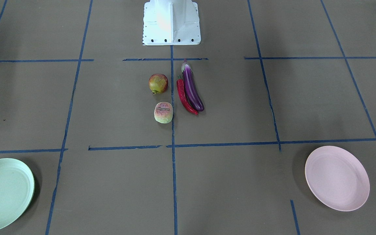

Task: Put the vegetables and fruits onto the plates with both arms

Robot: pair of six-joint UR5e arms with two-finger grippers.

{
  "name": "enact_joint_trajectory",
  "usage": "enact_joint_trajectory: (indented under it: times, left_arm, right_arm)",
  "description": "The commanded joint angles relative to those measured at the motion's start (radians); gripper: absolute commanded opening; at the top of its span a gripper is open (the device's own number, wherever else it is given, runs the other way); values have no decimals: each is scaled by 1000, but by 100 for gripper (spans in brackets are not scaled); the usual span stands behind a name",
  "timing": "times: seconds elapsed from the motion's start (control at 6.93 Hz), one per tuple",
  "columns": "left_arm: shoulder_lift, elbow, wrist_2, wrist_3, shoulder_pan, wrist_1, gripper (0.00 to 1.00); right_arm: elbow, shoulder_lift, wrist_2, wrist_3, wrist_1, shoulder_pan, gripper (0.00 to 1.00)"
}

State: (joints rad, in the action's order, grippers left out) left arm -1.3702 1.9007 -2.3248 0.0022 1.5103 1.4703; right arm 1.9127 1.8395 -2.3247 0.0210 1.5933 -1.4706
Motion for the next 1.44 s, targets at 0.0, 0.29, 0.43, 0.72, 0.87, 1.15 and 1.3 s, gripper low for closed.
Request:
enact_joint_trajectory:
  times: [0.0,0.29,0.43,0.72,0.87,1.15,1.3]
  left_arm:
    - [-16,1,1,13,-1,4,100]
    - [-17,-14,11,8,-12,44,100]
    - [-12,-15,13,6,-12,41,100]
    - [-12,-29,13,9,-12,44,100]
    - [-10,-29,8,6,-12,45,100]
    - [-10,-28,7,2,-12,44,100]
    - [-10,-25,2,4,-12,45,100]
  right_arm:
    - [2,0,-19,2,0,0,100]
    - [3,0,-22,3,-1,1,100]
    - [0,-2,-19,2,0,15,100]
    - [3,0,-15,2,-3,21,100]
    - [0,0,-12,3,-1,21,100]
    - [-3,1,-21,4,0,23,100]
    - [-3,0,-21,4,-1,29,100]
